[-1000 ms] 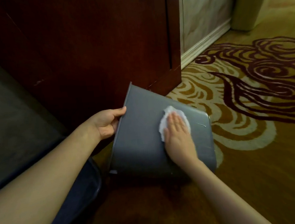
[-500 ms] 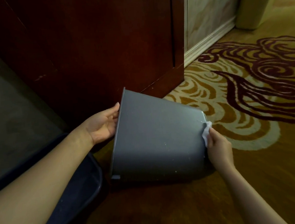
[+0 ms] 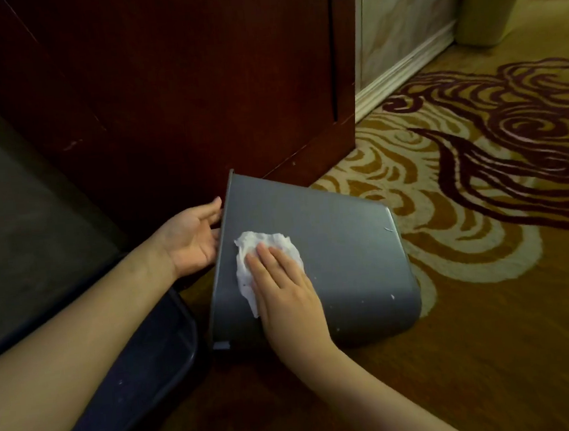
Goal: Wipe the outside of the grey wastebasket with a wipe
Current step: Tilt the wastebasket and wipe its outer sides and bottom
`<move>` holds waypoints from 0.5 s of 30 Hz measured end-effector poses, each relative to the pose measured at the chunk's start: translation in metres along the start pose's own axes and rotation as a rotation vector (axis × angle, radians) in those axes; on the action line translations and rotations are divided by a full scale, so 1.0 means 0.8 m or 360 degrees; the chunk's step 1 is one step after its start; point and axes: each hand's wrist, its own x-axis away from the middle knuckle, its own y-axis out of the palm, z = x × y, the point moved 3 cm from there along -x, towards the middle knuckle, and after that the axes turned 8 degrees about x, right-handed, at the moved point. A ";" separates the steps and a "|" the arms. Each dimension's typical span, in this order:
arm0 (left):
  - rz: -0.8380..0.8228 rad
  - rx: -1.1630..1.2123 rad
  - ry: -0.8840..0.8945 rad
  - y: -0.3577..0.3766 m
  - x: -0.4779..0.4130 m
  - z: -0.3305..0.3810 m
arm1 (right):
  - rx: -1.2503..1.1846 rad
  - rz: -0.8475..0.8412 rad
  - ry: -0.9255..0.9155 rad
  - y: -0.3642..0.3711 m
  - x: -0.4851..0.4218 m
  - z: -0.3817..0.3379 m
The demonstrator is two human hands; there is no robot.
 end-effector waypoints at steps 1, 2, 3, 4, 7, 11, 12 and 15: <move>0.0040 -0.0038 0.0028 0.000 -0.002 -0.001 | 0.0019 0.0025 0.0041 0.002 0.005 0.007; 0.0062 -0.0064 0.0052 0.000 -0.002 -0.002 | 0.0000 0.0065 0.0103 0.003 0.012 0.019; 0.0072 -0.0072 0.0060 -0.001 -0.003 -0.003 | -0.0031 0.0080 0.0184 0.003 0.023 0.031; 0.0077 -0.0062 0.0056 -0.002 -0.004 -0.004 | -0.0019 0.0109 0.0260 0.002 0.037 0.047; 0.0082 -0.0007 0.0031 -0.010 -0.004 -0.006 | 0.0031 0.0233 0.0480 0.002 0.083 0.109; 0.0076 -0.0007 0.0025 -0.012 -0.005 -0.008 | -0.0055 0.0455 0.0712 -0.007 0.118 0.169; 0.0082 -0.0019 0.0030 -0.011 -0.005 -0.007 | -0.0140 0.0500 0.0809 -0.010 0.120 0.179; 0.0104 -0.0021 0.0029 -0.010 -0.005 -0.005 | -0.0534 0.0664 0.1278 -0.018 0.118 0.204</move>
